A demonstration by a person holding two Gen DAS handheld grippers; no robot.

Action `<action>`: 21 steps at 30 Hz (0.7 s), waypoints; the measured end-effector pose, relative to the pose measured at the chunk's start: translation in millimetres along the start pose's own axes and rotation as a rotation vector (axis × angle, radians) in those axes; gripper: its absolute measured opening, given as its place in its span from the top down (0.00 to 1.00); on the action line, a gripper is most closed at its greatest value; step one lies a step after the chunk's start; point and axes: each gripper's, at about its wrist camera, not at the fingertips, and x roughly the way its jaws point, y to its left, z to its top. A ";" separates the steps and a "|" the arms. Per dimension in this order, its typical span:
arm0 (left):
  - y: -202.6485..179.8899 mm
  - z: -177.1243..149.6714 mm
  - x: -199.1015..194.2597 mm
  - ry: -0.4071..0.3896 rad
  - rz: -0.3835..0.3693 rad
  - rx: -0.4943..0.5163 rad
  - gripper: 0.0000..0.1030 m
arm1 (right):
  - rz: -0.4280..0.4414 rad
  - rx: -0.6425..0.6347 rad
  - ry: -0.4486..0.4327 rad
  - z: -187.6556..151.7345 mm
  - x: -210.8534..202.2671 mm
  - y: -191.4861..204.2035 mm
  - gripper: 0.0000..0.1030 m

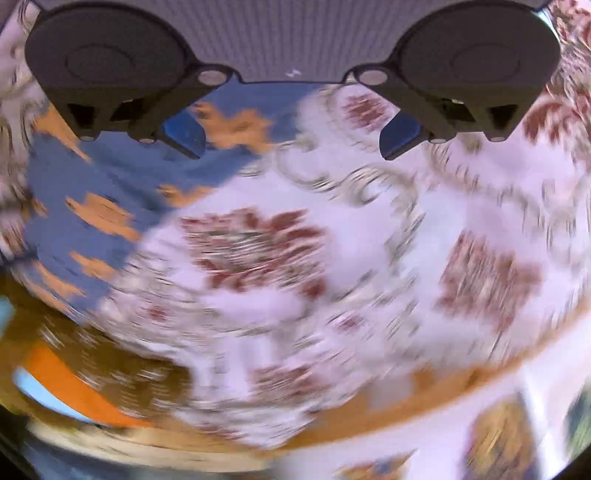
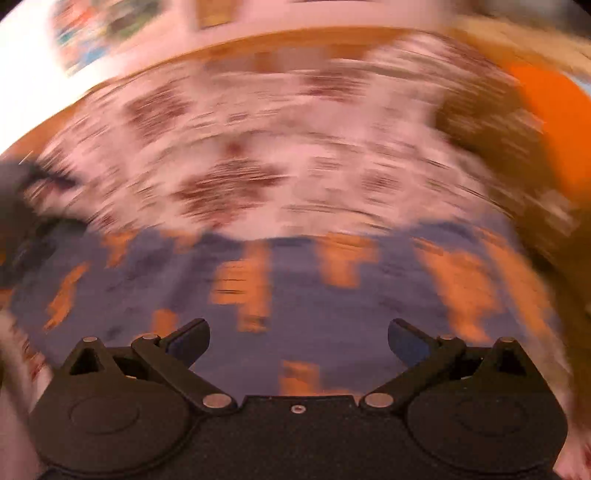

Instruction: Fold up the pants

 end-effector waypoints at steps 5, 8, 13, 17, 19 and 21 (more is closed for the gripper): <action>62.0 9.6 41.8 0.126 -0.252 -0.247 0.18 | 0.188 -0.229 0.035 30.3 37.7 56.7 0.01; 63.2 8.1 66.6 0.244 -0.295 -0.200 0.39 | 0.329 -0.341 0.065 35.6 48.7 84.0 0.01; 59.5 7.6 89.2 0.331 -0.343 -0.170 0.63 | 0.304 -0.347 0.029 37.0 64.3 98.9 0.02; 63.2 9.8 92.5 0.334 -0.357 -0.229 0.90 | 0.289 -0.221 0.031 41.6 81.8 87.7 0.02; 55.7 13.7 87.4 0.301 -0.318 -0.174 0.91 | 0.275 -0.257 0.038 34.8 86.8 91.2 0.02; 48.1 19.3 76.9 0.244 -0.278 -0.113 0.92 | 0.248 -0.315 0.039 23.9 91.7 97.4 0.02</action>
